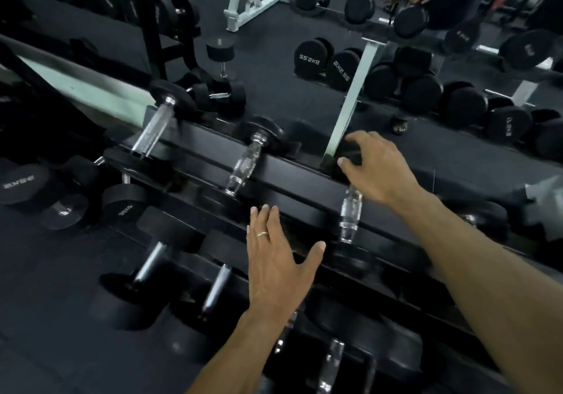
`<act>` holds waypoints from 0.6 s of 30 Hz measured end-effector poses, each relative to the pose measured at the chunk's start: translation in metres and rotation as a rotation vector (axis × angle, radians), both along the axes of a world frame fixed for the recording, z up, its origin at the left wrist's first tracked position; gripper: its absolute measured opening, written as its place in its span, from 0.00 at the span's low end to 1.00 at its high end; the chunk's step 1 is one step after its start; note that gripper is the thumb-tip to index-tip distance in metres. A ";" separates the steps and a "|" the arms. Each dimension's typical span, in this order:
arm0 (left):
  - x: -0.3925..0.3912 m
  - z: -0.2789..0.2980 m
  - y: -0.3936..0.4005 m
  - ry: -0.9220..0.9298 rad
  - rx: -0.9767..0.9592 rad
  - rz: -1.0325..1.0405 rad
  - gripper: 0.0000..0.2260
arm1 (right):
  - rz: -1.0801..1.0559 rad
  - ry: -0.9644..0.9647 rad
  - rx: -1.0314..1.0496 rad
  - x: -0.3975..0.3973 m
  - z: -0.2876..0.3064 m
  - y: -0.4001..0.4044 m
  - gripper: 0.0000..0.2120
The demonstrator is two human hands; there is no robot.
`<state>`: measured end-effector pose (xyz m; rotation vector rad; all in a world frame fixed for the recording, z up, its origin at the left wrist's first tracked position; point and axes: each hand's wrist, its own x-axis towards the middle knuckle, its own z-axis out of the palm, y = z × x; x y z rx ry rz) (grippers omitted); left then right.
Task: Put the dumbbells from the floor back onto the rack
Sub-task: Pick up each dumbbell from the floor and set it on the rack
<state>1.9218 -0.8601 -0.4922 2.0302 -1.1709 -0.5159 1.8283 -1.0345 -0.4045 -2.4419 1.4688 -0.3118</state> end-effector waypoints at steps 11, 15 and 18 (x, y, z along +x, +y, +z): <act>-0.104 0.001 -0.035 0.290 0.224 0.215 0.56 | 0.051 0.012 0.250 -0.079 -0.020 -0.033 0.31; -0.103 -0.006 -0.039 0.277 0.199 0.260 0.51 | 0.116 -0.044 0.300 -0.071 -0.023 -0.046 0.21; -0.100 -0.011 -0.039 0.289 0.183 0.252 0.50 | 0.081 -0.080 0.282 -0.068 -0.028 -0.049 0.18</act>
